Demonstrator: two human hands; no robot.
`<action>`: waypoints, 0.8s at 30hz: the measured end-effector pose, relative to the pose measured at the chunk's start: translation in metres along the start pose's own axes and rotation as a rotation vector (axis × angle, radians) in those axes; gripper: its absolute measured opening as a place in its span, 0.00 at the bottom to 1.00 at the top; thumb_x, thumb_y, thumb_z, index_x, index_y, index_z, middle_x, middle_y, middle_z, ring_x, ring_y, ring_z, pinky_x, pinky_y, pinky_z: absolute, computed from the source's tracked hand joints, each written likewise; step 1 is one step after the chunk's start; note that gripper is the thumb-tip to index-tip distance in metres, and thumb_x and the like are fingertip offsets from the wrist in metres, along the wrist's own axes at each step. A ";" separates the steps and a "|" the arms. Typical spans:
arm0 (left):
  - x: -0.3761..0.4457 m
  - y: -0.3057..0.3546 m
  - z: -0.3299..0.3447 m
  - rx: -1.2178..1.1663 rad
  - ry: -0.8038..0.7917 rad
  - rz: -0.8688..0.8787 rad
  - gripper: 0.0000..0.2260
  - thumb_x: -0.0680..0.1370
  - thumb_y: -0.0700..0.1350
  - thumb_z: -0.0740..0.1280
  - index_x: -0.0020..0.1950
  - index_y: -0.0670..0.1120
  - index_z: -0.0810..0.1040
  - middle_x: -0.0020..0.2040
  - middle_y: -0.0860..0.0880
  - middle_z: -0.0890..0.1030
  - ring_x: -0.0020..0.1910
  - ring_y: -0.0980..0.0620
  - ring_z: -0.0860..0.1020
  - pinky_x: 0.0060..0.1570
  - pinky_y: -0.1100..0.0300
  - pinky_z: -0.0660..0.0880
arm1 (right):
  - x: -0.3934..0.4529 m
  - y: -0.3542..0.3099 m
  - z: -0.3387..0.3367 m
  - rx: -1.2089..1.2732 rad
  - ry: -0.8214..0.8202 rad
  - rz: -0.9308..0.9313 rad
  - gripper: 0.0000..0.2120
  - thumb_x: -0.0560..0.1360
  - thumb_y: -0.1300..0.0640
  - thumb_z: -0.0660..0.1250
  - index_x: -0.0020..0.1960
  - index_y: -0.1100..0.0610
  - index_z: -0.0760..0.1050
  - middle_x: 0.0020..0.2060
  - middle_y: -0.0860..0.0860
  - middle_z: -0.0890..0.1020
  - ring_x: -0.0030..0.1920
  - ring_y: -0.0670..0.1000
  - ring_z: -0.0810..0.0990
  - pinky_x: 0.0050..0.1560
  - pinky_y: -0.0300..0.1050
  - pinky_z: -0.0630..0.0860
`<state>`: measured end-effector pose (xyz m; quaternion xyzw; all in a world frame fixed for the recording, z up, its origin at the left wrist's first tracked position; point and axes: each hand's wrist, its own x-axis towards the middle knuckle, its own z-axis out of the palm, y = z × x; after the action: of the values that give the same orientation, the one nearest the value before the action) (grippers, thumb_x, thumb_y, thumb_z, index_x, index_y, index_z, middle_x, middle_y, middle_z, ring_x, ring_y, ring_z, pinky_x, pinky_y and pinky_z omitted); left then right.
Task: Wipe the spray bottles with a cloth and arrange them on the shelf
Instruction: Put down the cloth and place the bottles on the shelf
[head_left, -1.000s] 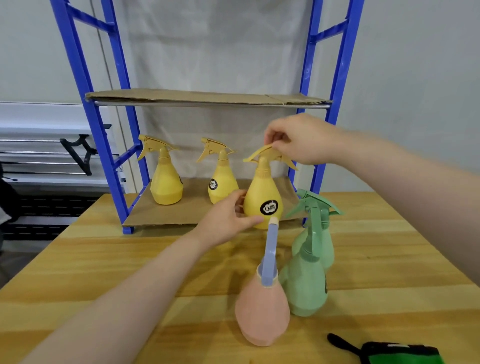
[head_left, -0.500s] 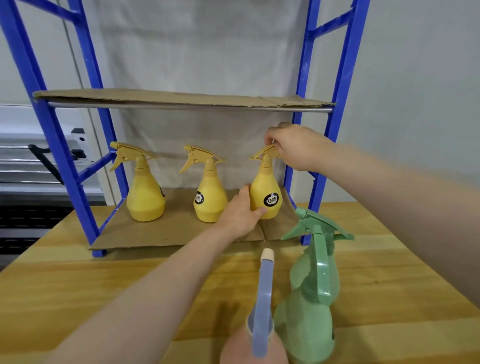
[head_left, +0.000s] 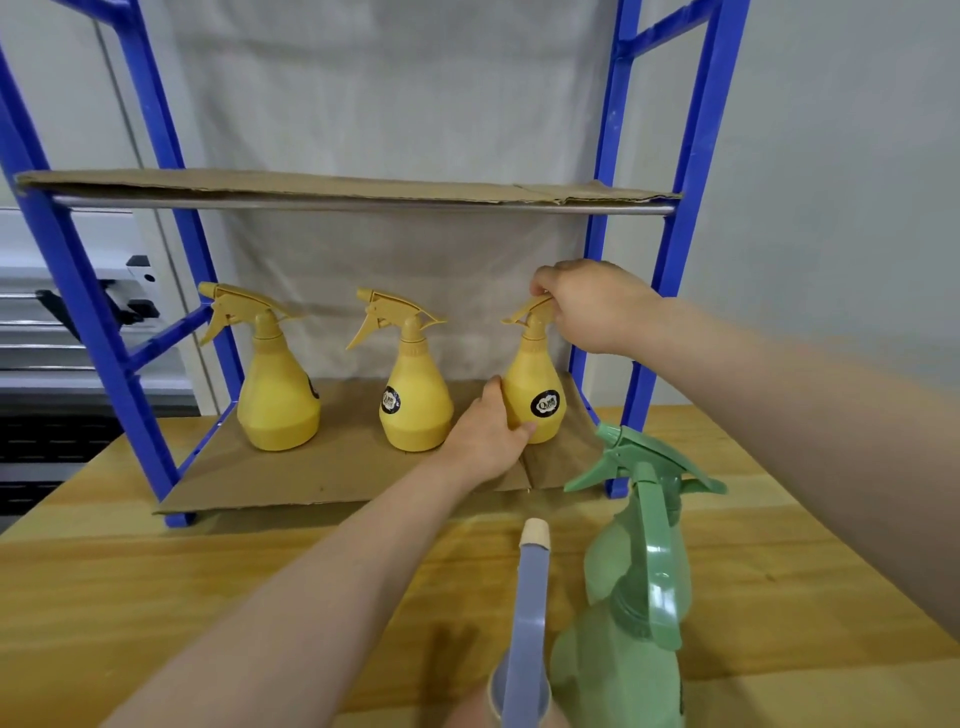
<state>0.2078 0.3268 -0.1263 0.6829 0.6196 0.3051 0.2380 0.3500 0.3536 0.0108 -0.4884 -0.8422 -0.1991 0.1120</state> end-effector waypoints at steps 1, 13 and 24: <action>-0.002 0.001 -0.001 0.009 -0.007 -0.006 0.36 0.79 0.52 0.66 0.79 0.45 0.50 0.74 0.43 0.67 0.71 0.43 0.69 0.69 0.50 0.68 | -0.002 -0.001 -0.001 0.002 0.000 0.005 0.18 0.78 0.64 0.60 0.67 0.57 0.70 0.58 0.57 0.78 0.55 0.58 0.77 0.52 0.51 0.77; -0.068 0.004 -0.038 0.082 -0.048 0.083 0.31 0.81 0.52 0.63 0.79 0.45 0.53 0.79 0.48 0.59 0.77 0.48 0.60 0.72 0.55 0.60 | -0.060 -0.020 -0.045 0.269 -0.042 0.081 0.17 0.80 0.60 0.57 0.67 0.55 0.71 0.64 0.56 0.76 0.63 0.57 0.74 0.60 0.52 0.74; -0.172 -0.003 -0.073 0.043 -0.062 0.104 0.16 0.81 0.46 0.63 0.69 0.48 0.72 0.65 0.53 0.75 0.64 0.56 0.72 0.58 0.64 0.67 | -0.149 -0.080 -0.110 0.448 0.143 -0.023 0.17 0.75 0.67 0.56 0.56 0.55 0.77 0.53 0.50 0.80 0.55 0.50 0.77 0.54 0.42 0.72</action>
<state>0.1458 0.1529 -0.0982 0.7285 0.5819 0.2822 0.2261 0.3539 0.1532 0.0344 -0.4262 -0.8608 -0.0427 0.2747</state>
